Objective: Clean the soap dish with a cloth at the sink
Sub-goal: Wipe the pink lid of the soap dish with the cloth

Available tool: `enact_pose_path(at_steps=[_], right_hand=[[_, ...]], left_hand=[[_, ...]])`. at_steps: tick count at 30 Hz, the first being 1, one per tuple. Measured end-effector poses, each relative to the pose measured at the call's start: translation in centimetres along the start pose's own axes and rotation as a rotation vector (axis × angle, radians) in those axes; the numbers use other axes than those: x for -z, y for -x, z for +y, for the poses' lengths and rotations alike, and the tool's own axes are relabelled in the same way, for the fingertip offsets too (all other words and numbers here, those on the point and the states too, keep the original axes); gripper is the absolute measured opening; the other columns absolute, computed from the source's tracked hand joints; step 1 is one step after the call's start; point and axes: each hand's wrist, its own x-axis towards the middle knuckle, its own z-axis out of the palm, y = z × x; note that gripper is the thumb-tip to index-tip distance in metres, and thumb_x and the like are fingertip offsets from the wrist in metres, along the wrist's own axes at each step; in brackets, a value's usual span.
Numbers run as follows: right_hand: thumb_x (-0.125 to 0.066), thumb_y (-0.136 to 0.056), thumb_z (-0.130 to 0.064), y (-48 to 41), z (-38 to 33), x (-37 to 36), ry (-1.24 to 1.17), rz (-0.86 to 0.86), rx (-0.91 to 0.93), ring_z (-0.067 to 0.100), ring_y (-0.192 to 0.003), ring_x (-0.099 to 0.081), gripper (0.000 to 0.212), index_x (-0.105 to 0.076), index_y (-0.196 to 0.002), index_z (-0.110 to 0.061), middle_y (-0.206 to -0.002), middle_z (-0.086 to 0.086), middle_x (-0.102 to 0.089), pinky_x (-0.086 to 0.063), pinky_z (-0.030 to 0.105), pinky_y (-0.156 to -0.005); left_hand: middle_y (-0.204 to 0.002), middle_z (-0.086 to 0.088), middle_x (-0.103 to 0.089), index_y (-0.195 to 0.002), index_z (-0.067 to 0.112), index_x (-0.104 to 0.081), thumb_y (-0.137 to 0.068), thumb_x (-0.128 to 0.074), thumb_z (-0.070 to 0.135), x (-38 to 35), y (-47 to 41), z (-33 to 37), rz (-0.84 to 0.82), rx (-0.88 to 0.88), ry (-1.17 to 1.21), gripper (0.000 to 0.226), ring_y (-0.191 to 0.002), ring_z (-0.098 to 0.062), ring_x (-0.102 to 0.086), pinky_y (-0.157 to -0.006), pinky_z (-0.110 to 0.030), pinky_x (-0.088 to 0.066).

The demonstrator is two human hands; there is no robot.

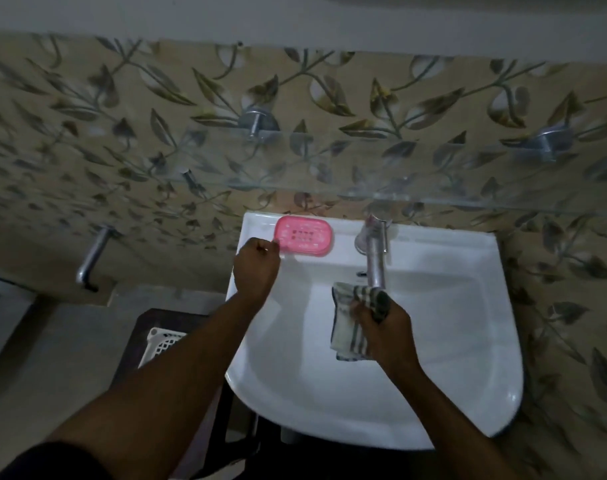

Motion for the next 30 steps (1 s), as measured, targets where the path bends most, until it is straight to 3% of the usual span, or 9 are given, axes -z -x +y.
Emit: enact_pose_path(at_steps=[3, 7, 9, 13, 17, 22, 25, 27, 30], right_hand=[[-0.067, -0.09, -0.015, -2.8, -1.9, -2.6, -0.127, -0.066, -0.171, 0.016, -0.086, -0.067, 0.011, -0.064, -0.09, -0.026, -0.092, 0.0, -0.07, -0.057, 0.031, -0.077], [-0.063, -0.089, -0.017, -6.9, -3.4, -4.9, -0.254, -0.117, -0.319, 0.019, -0.069, -0.071, 0.004, -0.066, -0.09, -0.016, -0.082, 0.006, -0.072, -0.058, 0.031, -0.061], [-0.064, -0.085, -0.022, -8.4, -3.6, -5.6, -0.23, -0.151, -0.368, 0.03, -0.067, -0.071, 0.018, -0.068, -0.096, -0.008, -0.082, 0.015, -0.073, -0.059, 0.04, -0.062], [-0.064, -0.076, -0.032, -9.7, -3.6, -6.5, -0.106, -0.182, -0.342, 0.034, -0.08, -0.072, 0.028, -0.07, -0.095, -0.012, -0.087, 0.014, -0.075, -0.06, 0.054, -0.076], [-0.062, -0.061, -0.047, -10.0, -3.7, -7.0, -0.008, -0.191, -0.289, 0.026, -0.088, -0.071, 0.042, -0.07, -0.091, -0.019, -0.092, 0.005, -0.075, -0.057, 0.05, -0.086], [-0.064, -0.073, -0.038, -9.6, -4.4, -7.3, 0.009, -0.169, -0.27, 0.021, -0.088, -0.07, 0.024, -0.068, -0.09, -0.023, -0.093, 0.002, -0.074, -0.057, 0.044, -0.086], [-0.065, -0.084, -0.027, -9.4, -4.4, -7.2, 0.013, -0.149, -0.242, 0.02, -0.088, -0.069, 0.002, -0.066, -0.085, -0.026, -0.094, 0.002, -0.073, -0.057, 0.038, -0.083], [-0.064, -0.087, -0.023, -8.9, -4.6, -7.1, 0.003, -0.154, -0.226, 0.018, -0.087, -0.068, 0.004, -0.064, -0.085, -0.026, -0.094, 0.002, -0.072, -0.056, 0.034, -0.078], [-0.063, -0.089, -0.019, -7.9, -4.8, -6.4, -0.013, -0.166, -0.199, 0.017, -0.087, -0.067, 0.009, -0.063, -0.085, -0.027, -0.09, -0.001, -0.071, -0.055, 0.033, -0.077]], left_hand=[[-0.09, -0.015, -0.073, -0.083, 0.011, -0.069, -0.08, -0.054, 0.039, -0.2, -3.2, -0.8, -0.063, 0.091, 0.082, 0.032, -0.087, -0.036, -0.069, -0.085, -0.04, -0.056], [-0.095, -0.021, -0.072, -0.085, 0.005, -0.072, -0.074, -0.048, 0.03, -1.2, -5.8, -1.1, -0.146, 0.105, 0.129, 0.036, -0.09, -0.038, -0.069, -0.083, -0.049, -0.058], [-0.093, -0.023, -0.071, -0.076, 0.006, -0.07, -0.074, -0.048, 0.023, -1.3, -6.1, -0.5, -0.196, 0.113, 0.12, 0.028, -0.09, -0.039, -0.069, -0.084, -0.048, -0.057], [-0.082, -0.024, -0.071, -0.075, -0.002, -0.072, -0.071, -0.045, 0.024, -1.7, -6.5, -0.4, -0.206, 0.091, 0.081, 0.038, -0.085, -0.04, -0.069, -0.082, -0.047, -0.057], [-0.081, -0.023, -0.073, -0.079, 0.0, -0.075, -0.077, -0.046, 0.026, -1.7, -6.9, -0.6, -0.217, 0.028, -0.008, 0.038, -0.082, -0.038, -0.07, -0.082, -0.043, -0.056], [-0.074, -0.019, -0.072, -0.075, 0.004, -0.075, -0.081, -0.047, 0.023, -1.2, -6.4, -0.3, -0.181, -0.007, -0.076, 0.035, -0.078, -0.036, -0.069, -0.08, -0.04, -0.055], [-0.07, -0.019, -0.071, -0.075, 0.003, -0.076, -0.08, -0.048, 0.025, -0.9, -6.1, -0.2, -0.157, -0.005, -0.003, 0.035, -0.073, -0.035, -0.07, -0.077, -0.042, -0.057], [-0.07, -0.02, -0.071, -0.071, 0.003, -0.074, -0.081, -0.051, 0.02, -0.7, -5.6, -0.3, -0.139, -0.002, 0.057, 0.03, -0.072, -0.036, -0.07, -0.076, -0.044, -0.057], [-0.075, -0.012, -0.073, -0.066, 0.022, -0.072, -0.082, -0.056, 0.016, 0.0, -4.3, -0.1, -0.123, 0.043, 0.256, 0.023, -0.078, -0.033, -0.071, -0.078, -0.045, -0.059]])
